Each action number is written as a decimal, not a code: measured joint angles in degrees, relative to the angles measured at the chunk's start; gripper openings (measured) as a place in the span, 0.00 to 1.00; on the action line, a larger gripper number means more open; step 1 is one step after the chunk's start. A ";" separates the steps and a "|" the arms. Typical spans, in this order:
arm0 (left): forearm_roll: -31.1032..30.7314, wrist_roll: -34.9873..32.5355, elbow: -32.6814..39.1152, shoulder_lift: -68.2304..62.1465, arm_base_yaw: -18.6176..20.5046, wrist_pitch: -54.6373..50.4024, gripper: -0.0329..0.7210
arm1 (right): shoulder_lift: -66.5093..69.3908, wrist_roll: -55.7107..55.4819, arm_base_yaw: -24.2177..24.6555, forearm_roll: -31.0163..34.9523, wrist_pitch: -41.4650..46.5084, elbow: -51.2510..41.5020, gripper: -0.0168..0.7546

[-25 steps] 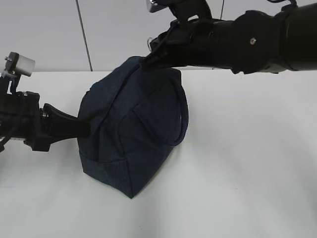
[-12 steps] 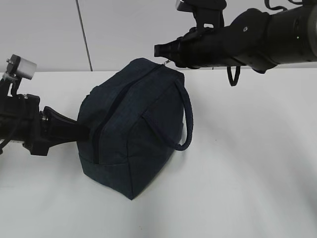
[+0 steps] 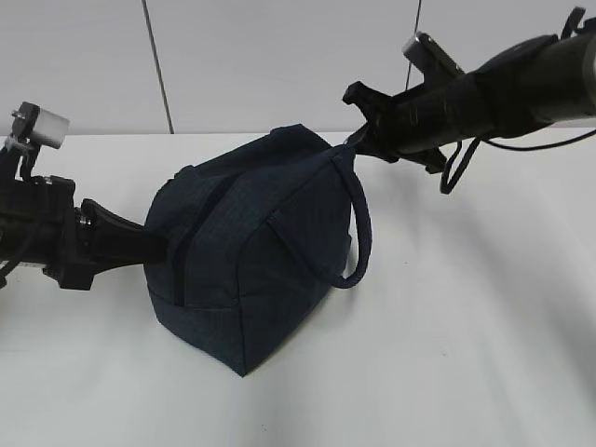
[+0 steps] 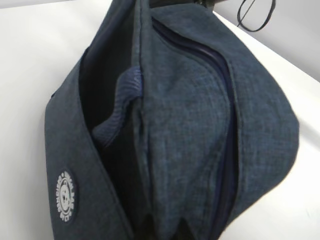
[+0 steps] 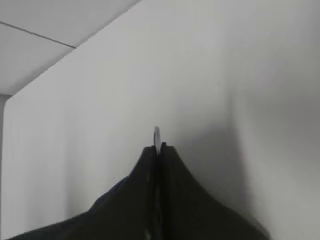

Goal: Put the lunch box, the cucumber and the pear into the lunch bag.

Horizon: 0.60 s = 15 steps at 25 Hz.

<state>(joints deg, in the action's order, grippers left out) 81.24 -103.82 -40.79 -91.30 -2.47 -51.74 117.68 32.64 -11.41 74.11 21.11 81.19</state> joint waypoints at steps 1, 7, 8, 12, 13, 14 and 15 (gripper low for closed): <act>0.00 0.00 0.00 0.00 0.00 0.00 0.05 | 1.51 3.39 0.43 4.37 1.33 0.00 0.02; 0.17 0.42 0.00 0.00 0.00 0.06 0.05 | 7.98 11.09 0.81 19.07 5.78 0.13 0.02; 0.37 0.42 0.00 0.00 0.00 0.06 0.05 | 8.21 11.32 0.81 19.49 6.05 0.13 0.02; 0.39 0.42 0.00 0.00 0.00 0.17 0.05 | 8.21 11.72 1.00 21.73 6.99 0.13 0.02; 0.39 0.42 0.00 0.00 0.00 0.17 0.05 | 8.27 11.81 0.93 22.52 7.29 0.13 0.02; 0.39 0.42 0.00 0.00 0.00 0.17 0.05 | 8.35 11.81 1.03 23.34 7.72 0.13 0.02; 0.39 0.42 0.00 0.00 0.00 0.22 0.05 | 8.42 11.92 1.03 23.83 8.16 0.13 0.02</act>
<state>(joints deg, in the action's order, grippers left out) 81.63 -103.40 -40.79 -91.30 -2.47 -51.52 126.10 44.56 -10.38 97.94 29.28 81.33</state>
